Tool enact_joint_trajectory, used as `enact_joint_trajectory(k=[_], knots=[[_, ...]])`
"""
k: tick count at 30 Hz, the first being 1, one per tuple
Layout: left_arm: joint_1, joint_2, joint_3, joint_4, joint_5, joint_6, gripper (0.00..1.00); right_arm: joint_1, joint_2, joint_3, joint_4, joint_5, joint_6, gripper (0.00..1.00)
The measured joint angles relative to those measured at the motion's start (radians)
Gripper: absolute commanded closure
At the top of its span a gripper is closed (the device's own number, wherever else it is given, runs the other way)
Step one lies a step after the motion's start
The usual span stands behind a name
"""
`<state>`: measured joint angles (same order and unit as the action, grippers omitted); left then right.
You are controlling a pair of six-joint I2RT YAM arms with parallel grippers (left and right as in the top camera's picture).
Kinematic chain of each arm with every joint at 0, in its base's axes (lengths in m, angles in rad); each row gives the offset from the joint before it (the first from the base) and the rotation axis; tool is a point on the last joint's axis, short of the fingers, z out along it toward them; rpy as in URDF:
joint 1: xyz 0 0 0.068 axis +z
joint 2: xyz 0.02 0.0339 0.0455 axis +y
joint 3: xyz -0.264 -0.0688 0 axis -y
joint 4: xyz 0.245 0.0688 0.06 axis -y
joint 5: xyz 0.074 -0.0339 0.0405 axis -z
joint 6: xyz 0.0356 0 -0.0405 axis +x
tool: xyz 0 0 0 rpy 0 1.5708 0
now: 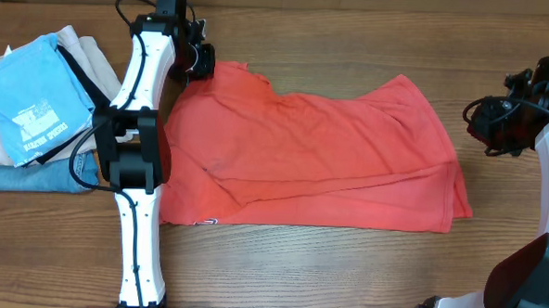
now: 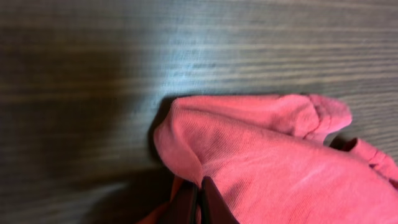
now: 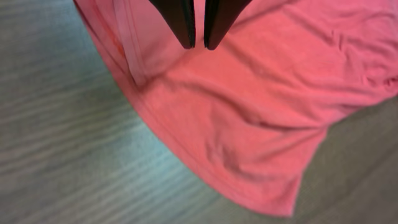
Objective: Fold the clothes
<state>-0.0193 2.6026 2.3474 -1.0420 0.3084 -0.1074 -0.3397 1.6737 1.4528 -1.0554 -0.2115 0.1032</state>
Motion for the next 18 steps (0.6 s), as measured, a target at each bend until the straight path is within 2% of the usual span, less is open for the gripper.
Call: enact_joint_trajectory(k=[8, 13, 18], knots=[[0.000, -0.066, -0.005, -0.104, -0.083, -0.067, 0.96, 0.045, 0.006, 0.000, 0.172, -0.007, -0.010, 0.86], [0.000, -0.156, -0.005, -0.152, -0.150, -0.104, 0.96, 0.124, 0.079, 0.000, 0.338, -0.010, -0.013, 0.70], [0.000, -0.178, -0.005, -0.164, -0.156, -0.109, 0.96, 0.169, 0.209, 0.000, 0.581, -0.014, -0.020, 0.68]])
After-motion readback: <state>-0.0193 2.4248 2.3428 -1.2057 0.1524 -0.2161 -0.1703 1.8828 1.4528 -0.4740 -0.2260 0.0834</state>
